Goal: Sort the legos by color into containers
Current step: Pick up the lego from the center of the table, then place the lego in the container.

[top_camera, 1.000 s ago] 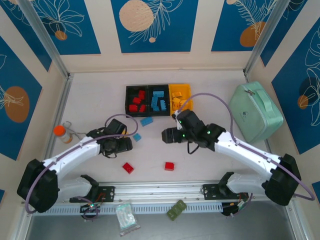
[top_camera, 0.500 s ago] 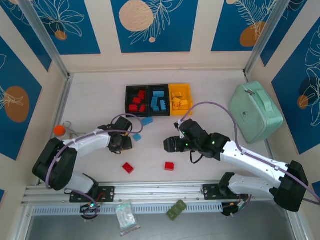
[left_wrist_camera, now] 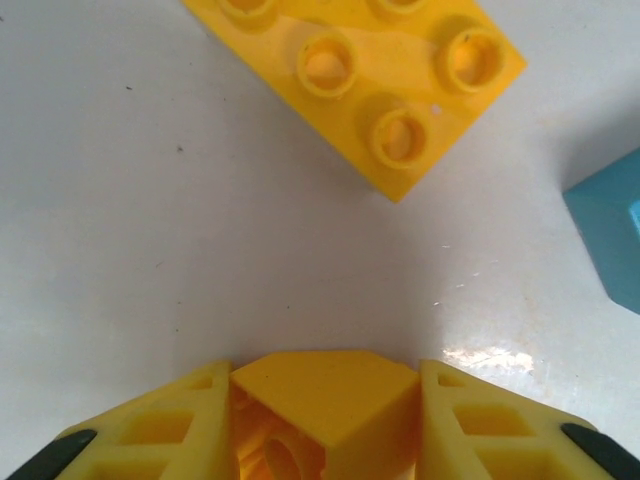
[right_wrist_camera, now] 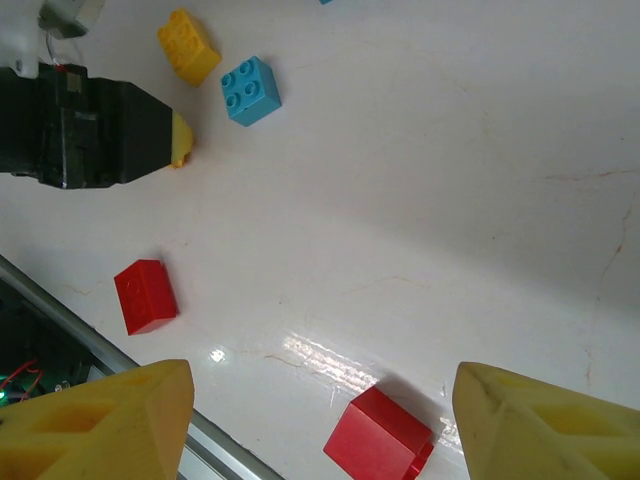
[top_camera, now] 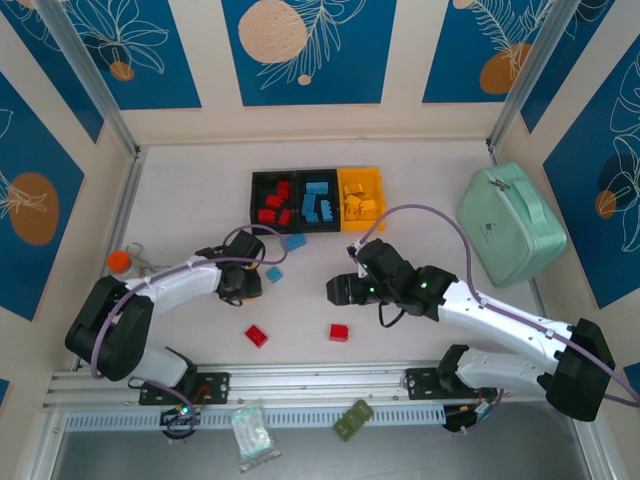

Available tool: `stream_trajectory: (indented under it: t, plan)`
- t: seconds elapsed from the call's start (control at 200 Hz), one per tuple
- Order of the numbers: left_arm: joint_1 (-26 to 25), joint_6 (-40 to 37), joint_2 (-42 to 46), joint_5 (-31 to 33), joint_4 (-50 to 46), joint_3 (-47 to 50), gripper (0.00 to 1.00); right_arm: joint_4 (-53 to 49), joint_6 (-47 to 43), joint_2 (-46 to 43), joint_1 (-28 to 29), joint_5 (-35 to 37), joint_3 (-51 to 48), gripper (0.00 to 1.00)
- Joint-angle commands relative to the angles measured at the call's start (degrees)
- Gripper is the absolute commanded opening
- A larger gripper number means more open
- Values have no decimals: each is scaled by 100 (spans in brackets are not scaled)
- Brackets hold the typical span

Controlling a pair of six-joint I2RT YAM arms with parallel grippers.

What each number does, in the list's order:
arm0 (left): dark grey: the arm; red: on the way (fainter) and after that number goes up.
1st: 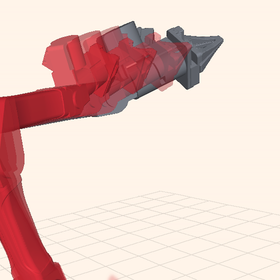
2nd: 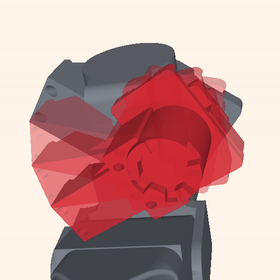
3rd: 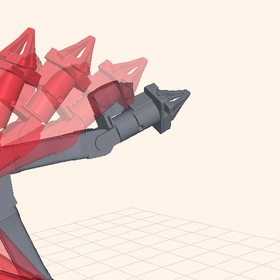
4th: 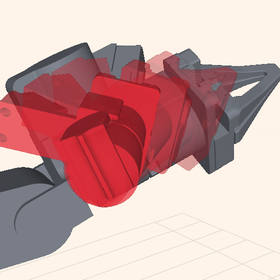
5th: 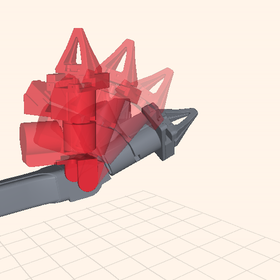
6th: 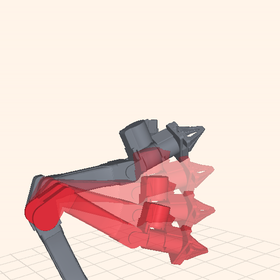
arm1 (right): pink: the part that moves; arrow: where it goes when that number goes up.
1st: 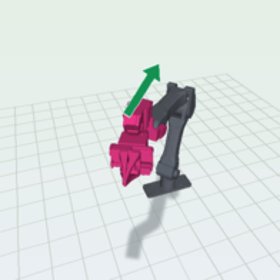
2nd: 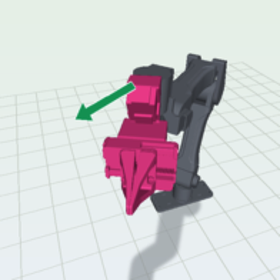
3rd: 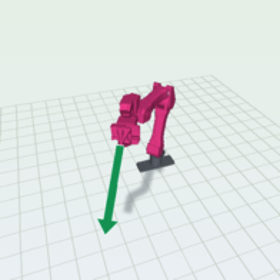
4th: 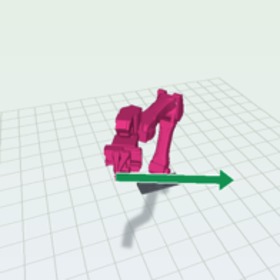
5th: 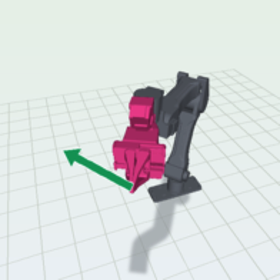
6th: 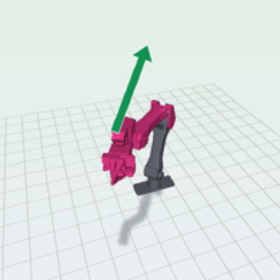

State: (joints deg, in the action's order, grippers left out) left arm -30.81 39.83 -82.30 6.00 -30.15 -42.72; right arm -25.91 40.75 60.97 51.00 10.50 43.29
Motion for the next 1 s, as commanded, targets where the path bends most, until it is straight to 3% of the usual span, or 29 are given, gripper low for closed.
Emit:
stream_trajectory:
  t: [0.0,0.375,0.99]
  plan:
    - [15,-169,229,-193,-190,-401,28,10,145,-246,26,87,-196,69]
    - [-478,-211,-316,-380,-452,-1990,28,-341,514,-1405,-117,482,-804,69]
    - [-1182,-368,-3291,-553,-911,-5774,27,-1600,1305,-3504,-337,1039,-1589,69]
